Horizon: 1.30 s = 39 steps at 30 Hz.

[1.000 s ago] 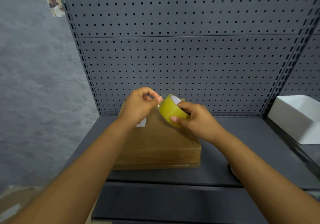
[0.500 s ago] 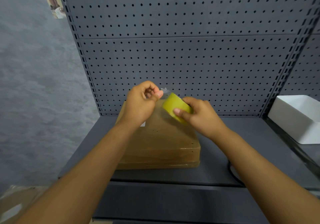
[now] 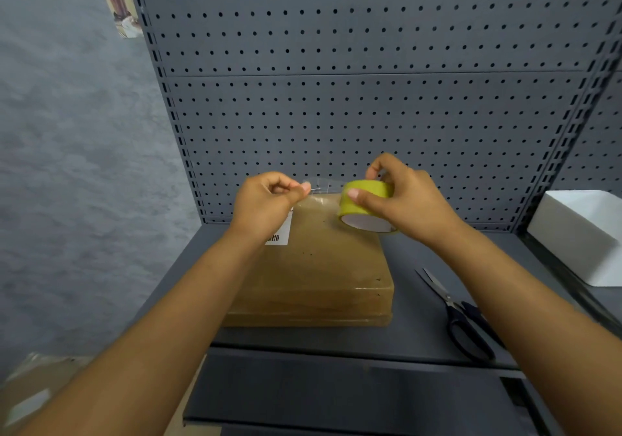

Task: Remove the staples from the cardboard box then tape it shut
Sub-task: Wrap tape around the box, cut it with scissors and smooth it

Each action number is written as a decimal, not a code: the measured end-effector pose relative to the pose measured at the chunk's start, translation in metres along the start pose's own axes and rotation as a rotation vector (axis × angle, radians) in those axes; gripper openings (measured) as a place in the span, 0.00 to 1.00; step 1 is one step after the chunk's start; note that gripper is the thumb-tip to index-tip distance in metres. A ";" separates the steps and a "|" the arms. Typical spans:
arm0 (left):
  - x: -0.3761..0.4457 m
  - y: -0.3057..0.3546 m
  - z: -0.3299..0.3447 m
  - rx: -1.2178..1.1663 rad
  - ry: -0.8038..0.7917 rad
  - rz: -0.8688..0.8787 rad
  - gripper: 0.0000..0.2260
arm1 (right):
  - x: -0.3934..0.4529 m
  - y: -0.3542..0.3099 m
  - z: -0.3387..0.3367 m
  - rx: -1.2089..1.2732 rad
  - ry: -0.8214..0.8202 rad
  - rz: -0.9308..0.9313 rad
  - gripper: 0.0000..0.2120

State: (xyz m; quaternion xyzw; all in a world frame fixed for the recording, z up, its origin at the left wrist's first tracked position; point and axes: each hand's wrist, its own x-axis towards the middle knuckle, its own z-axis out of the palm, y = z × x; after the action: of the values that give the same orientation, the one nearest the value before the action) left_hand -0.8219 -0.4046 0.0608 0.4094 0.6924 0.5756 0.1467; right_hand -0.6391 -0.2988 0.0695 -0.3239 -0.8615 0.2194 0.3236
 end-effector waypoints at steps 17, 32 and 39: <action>-0.007 -0.020 -0.002 -0.042 -0.016 -0.162 0.10 | -0.006 0.034 0.011 0.368 -0.211 0.004 0.25; -0.016 -0.052 0.000 0.369 -0.059 -0.001 0.07 | -0.004 0.015 0.011 0.134 -0.220 -0.082 0.26; -0.017 -0.052 -0.003 0.355 -0.065 -0.034 0.07 | -0.014 0.027 0.012 0.400 -0.278 0.055 0.23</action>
State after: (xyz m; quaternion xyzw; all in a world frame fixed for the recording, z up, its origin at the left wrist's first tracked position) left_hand -0.8342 -0.4197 0.0095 0.4356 0.7849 0.4282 0.1040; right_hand -0.6283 -0.2918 0.0400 -0.2435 -0.8280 0.4368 0.2537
